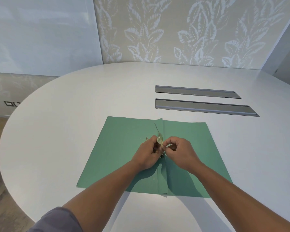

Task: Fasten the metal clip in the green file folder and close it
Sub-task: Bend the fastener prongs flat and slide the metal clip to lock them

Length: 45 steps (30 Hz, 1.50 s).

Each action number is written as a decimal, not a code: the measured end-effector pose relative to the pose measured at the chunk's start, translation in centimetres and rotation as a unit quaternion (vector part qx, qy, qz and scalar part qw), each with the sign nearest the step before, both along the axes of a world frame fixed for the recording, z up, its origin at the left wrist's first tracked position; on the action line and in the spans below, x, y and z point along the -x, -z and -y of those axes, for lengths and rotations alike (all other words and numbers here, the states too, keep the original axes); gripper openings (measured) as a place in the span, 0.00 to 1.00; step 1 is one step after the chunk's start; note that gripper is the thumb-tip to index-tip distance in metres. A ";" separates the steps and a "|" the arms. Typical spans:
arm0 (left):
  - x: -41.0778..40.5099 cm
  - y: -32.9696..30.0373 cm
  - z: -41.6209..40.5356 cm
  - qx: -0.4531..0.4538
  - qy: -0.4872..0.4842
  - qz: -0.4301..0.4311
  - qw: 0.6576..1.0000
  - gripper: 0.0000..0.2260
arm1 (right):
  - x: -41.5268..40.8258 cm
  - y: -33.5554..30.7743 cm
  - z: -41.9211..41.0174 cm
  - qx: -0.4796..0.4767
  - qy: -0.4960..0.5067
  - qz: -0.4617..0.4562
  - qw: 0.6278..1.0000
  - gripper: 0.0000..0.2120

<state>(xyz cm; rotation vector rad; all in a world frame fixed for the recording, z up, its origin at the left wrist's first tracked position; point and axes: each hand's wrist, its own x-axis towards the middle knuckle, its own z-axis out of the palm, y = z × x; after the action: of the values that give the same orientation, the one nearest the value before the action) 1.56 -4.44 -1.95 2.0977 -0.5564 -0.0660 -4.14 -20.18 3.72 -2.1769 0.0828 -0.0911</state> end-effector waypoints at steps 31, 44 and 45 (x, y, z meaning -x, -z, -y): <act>-1.0 1.2 0.5 -0.141 -0.047 0.085 0.985 0.11 | -1.3 3.5 0.9 -0.009 -0.041 -0.069 0.997 0.13; -1.7 -0.9 -0.1 -0.307 0.028 0.087 0.947 0.16 | -2.4 3.6 1.7 0.076 -0.094 -0.088 0.989 0.02; -1.8 -0.7 -0.2 -0.294 0.025 0.077 0.952 0.17 | -2.4 3.6 1.8 0.068 -0.096 -0.090 0.989 0.01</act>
<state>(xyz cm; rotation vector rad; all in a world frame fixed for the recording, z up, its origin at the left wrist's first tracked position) 3.32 -4.23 -1.27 2.6854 -0.7512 -0.1084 -1.73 -21.98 0.13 -2.3137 -0.0324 0.2162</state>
